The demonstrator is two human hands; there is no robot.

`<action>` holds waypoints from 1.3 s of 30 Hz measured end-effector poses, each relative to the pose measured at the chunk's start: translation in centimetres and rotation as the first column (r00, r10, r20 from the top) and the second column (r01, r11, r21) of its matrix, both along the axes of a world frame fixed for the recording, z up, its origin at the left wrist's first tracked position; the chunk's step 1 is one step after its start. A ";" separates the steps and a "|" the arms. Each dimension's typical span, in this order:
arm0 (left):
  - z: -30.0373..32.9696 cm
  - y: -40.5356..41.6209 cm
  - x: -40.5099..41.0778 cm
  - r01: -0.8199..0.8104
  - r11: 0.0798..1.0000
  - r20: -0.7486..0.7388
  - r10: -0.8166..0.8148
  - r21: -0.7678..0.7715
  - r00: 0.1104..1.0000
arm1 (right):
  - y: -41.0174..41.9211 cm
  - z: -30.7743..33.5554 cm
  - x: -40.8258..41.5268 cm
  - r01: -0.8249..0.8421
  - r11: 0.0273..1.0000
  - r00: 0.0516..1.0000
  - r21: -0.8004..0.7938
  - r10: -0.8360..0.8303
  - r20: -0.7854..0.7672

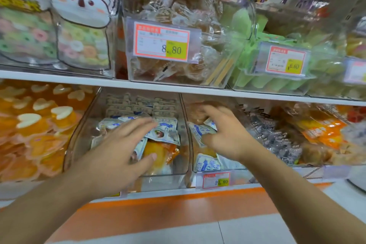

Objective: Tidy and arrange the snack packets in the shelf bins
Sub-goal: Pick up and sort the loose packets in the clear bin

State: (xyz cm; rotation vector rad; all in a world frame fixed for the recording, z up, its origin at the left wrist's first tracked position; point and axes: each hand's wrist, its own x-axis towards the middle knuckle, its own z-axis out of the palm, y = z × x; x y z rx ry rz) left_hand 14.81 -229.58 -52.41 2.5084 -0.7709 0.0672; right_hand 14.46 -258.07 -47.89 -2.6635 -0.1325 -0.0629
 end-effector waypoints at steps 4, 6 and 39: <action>-1.2 -2.8 0.0 0.046 0.999 -0.022 -0.046 -0.003 0.999 | -3.8 -2.2 0.1 0.005 0.999 0.964 -0.045 -0.017 -0.264; -1.6 -4.0 -0.1 0.065 0.998 -0.016 -0.065 0.009 0.998 | -4.0 -4.1 0.3 0.015 0.995 0.981 -0.102 -0.035 -0.189; -0.3 -1.1 -0.3 0.020 0.997 0.095 -0.013 -0.070 0.995 | -4.8 -1.7 -1.0 0.058 0.994 0.998 -0.097 -0.057 0.016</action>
